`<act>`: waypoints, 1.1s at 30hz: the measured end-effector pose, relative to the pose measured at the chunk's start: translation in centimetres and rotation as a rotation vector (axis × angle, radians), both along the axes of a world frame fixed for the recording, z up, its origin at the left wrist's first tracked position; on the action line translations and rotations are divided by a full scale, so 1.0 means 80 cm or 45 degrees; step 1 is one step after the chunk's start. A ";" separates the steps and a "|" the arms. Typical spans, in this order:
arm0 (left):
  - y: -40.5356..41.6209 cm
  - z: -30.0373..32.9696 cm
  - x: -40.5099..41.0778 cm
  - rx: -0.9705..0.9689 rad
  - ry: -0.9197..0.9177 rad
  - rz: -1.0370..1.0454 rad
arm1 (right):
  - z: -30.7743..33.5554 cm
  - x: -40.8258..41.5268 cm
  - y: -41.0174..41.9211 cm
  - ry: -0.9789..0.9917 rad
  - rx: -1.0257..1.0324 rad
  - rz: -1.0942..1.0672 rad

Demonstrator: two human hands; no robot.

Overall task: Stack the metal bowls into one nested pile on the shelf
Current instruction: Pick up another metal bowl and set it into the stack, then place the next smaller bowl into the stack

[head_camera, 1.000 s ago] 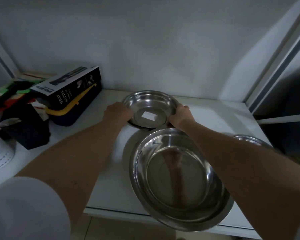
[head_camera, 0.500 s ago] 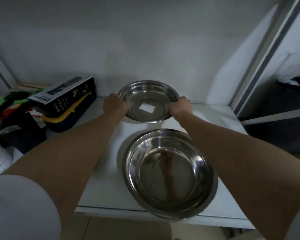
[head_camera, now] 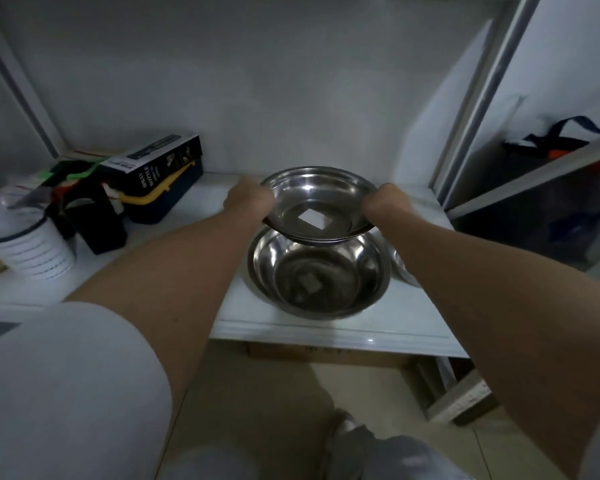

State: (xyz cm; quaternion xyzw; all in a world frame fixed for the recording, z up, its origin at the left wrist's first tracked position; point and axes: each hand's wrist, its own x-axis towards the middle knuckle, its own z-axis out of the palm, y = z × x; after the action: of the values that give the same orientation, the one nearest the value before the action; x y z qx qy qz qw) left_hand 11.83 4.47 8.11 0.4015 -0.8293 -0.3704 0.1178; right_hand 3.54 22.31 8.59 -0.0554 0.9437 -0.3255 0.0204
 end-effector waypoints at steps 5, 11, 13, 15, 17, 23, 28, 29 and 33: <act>0.018 -0.030 0.035 0.041 -0.035 -0.011 | -0.025 0.035 0.030 -0.098 0.084 -0.006; 0.023 -0.055 0.049 -0.017 -0.080 -0.027 | -0.049 0.048 0.045 -0.180 0.177 0.098; 0.022 -0.064 0.050 -0.062 -0.136 -0.035 | -0.062 0.046 0.045 -0.185 0.184 0.107; 0.022 -0.071 0.049 -0.119 -0.169 -0.050 | -0.071 0.044 0.044 -0.163 0.188 0.103; 0.021 -0.075 0.045 -0.215 -0.185 -0.055 | -0.075 0.041 0.042 -0.132 0.208 0.081; 0.022 -0.083 0.037 -0.544 -0.266 -0.131 | -0.084 0.037 0.032 -0.029 0.335 0.037; 0.023 -0.085 0.034 -0.642 -0.387 -0.187 | -0.088 0.029 0.036 -0.061 0.245 0.039; 0.026 -0.084 0.032 -0.665 -0.397 -0.205 | -0.086 0.027 0.039 -0.063 0.231 0.027; 0.052 -0.082 0.010 -0.695 -0.281 -0.309 | -0.080 0.013 0.064 -0.054 0.311 -0.106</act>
State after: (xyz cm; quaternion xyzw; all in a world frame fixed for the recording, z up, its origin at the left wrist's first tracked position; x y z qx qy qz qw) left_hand 12.63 8.63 1.53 0.2911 -0.9476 -0.0998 0.0854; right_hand 4.56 27.46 2.16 -0.0064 0.9772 -0.2097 0.0333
